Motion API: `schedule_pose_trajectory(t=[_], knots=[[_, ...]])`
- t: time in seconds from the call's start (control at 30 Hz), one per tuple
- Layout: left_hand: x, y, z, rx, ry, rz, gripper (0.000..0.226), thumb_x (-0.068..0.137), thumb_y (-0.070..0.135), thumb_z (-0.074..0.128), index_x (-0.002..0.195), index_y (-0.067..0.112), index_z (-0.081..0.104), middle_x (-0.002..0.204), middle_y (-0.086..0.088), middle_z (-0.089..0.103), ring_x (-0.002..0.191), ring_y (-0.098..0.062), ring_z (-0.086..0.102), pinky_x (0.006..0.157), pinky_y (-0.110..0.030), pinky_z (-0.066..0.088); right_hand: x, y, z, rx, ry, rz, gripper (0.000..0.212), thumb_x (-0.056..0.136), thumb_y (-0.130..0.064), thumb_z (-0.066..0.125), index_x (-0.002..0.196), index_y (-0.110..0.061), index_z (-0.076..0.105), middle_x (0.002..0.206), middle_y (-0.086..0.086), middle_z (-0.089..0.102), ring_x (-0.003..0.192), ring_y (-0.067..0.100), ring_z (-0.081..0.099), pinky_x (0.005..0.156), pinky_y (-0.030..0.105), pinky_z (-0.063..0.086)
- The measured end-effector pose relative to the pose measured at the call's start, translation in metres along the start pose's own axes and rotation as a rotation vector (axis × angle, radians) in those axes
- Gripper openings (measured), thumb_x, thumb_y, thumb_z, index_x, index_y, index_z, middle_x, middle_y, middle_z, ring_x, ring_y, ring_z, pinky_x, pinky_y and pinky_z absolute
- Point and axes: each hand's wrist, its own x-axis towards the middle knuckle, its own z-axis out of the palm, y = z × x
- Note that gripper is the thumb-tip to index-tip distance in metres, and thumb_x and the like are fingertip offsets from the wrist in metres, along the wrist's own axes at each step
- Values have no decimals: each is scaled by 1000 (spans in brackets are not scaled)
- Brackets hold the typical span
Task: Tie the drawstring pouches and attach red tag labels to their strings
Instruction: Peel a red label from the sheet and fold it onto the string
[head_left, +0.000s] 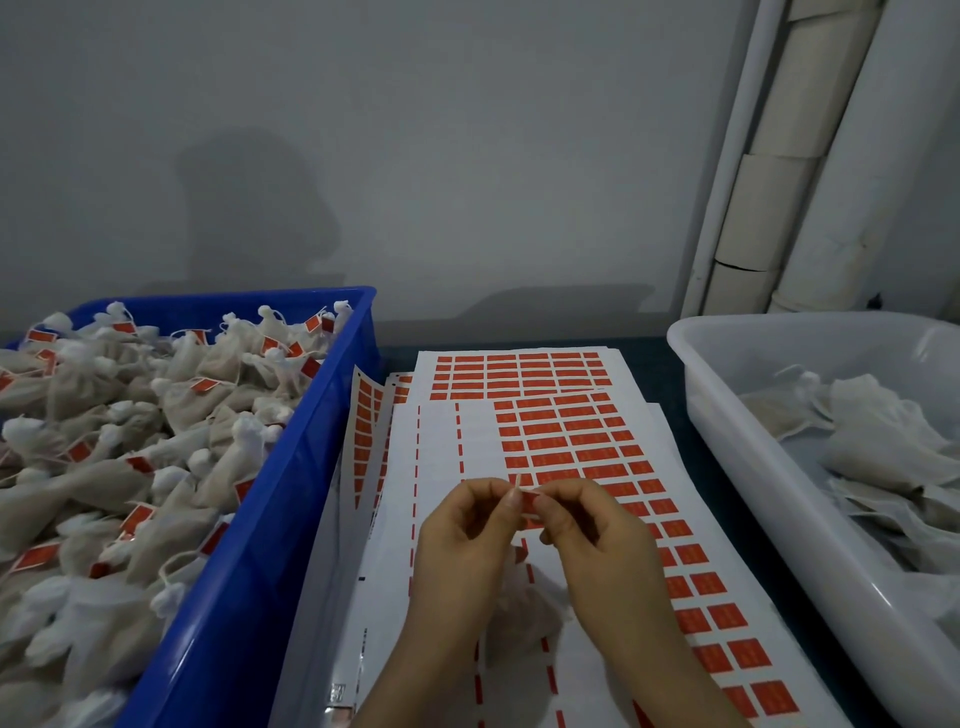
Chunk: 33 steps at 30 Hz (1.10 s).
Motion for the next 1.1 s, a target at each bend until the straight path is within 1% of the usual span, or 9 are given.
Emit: schedule_pose_trajectory(t=[0.1, 0.27, 0.43, 0.53, 0.63, 0.83, 0.9, 1.03, 1.1], knots=[[0, -2, 1, 30, 28, 0, 5, 85, 23, 59, 83, 26, 62, 85, 12, 69, 77, -9, 68, 64, -15, 57, -1, -1, 0, 36, -29, 28, 15, 79, -34, 59, 71, -45, 51, 75, -33, 55, 71, -9, 57, 50, -4, 39], [-1, -5, 0, 79, 54, 24, 9, 86, 23, 59, 79, 26, 63, 82, 13, 69, 82, -12, 66, 74, -18, 54, -2, -2, 2, 46, -58, 29, 18, 79, -31, 61, 73, -45, 52, 80, -33, 56, 75, -9, 57, 53, -4, 39], [-3, -5, 1, 144, 84, 62, 17, 86, 18, 60, 72, 28, 60, 77, 13, 67, 79, -12, 64, 65, -11, 46, -5, -1, 6, -10, -54, -32, 26, 82, -26, 59, 71, -47, 49, 77, -35, 52, 74, -12, 54, 56, -5, 36], [-1, -3, 0, 75, 84, 21, 11, 85, 21, 60, 76, 27, 63, 79, 10, 68, 80, -12, 65, 65, -9, 49, -3, -1, 5, -11, -33, -35, 22, 80, -30, 60, 73, -48, 49, 78, -37, 51, 72, -14, 53, 54, -7, 36], [0, 1, -1, -52, 44, -68, 10, 86, 21, 58, 79, 23, 65, 80, 6, 69, 78, -13, 65, 70, -16, 52, -1, 0, 2, -13, -15, -25, 20, 79, -32, 59, 72, -47, 49, 78, -35, 53, 73, -11, 55, 54, -4, 37], [-1, 2, 0, 24, 28, -27, 5, 85, 25, 60, 84, 25, 65, 85, 9, 70, 81, -12, 66, 75, -18, 53, -1, 1, 1, 9, 2, -14, 19, 81, -29, 60, 71, -42, 51, 75, -31, 56, 71, -7, 58, 52, -5, 39], [0, 2, -1, 44, 36, -5, 4, 84, 27, 61, 83, 27, 65, 82, 14, 70, 80, -10, 67, 70, -13, 54, -1, 1, 0, 17, -8, -9, 16, 81, -30, 59, 72, -41, 52, 77, -30, 58, 74, -5, 59, 52, -4, 40], [0, 2, -3, 25, 40, 12, 4, 81, 27, 64, 80, 30, 65, 76, 22, 71, 78, 6, 65, 56, -3, 49, -1, 0, -1, 26, -12, -11, 14, 81, -30, 58, 74, -41, 52, 78, -29, 59, 76, -2, 60, 54, -1, 42], [0, 0, -2, 48, 37, 15, 3, 82, 26, 62, 82, 27, 65, 77, 16, 71, 78, -1, 67, 59, -5, 51, -1, -1, -1, 32, -20, -16, 15, 82, -29, 59, 73, -40, 53, 77, -27, 59, 75, -2, 61, 55, -2, 42]])
